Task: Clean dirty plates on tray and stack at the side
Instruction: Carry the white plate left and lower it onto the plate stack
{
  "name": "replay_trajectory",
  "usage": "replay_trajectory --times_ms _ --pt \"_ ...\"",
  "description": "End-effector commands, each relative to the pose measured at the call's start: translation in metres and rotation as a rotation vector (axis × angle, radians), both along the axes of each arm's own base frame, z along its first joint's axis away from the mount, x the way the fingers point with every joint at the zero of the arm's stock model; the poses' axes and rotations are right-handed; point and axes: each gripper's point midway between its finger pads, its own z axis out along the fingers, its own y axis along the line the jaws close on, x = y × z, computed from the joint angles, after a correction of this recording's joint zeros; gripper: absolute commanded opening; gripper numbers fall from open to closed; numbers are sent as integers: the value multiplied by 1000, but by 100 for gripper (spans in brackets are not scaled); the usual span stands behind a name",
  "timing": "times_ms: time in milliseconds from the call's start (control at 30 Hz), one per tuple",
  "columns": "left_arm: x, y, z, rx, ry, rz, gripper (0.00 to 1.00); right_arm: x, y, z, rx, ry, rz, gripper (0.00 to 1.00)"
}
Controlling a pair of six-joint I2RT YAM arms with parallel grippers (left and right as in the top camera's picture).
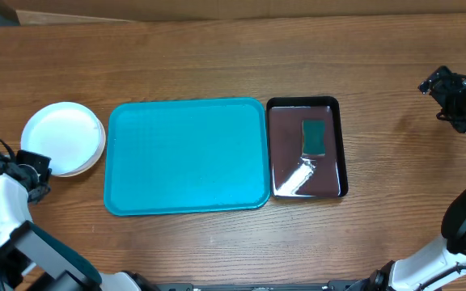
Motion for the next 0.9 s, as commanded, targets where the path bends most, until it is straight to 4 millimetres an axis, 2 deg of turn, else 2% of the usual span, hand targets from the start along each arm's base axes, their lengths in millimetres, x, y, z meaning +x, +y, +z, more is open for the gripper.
replay_trajectory --times_ms 0,167,367,400,500,600,667,867 --pt "2 1 -14 -14 17 5 4 4 -3 10 -12 -24 -6 100" --pt "4 3 -26 -28 27 2 4 4 -3 10 -12 -23 -6 100" --pt "8 6 -29 -23 17 0 5 4 -3 10 -12 -24 -6 100" --pt "8 6 -29 -21 17 1 9 4 -3 10 -12 -23 -6 100" --pt "8 6 -29 -21 18 1 11 4 -3 10 -12 -23 -6 100" --pt "8 6 -30 -24 18 0 26 4 -3 10 -12 -24 -6 100" --pt "13 -2 -29 -55 -5 -40 38 4 -3 10 -12 -24 -6 100" --pt "56 -46 0 -125 -203 -348 76 4 -3 10 -12 -24 -6 100"
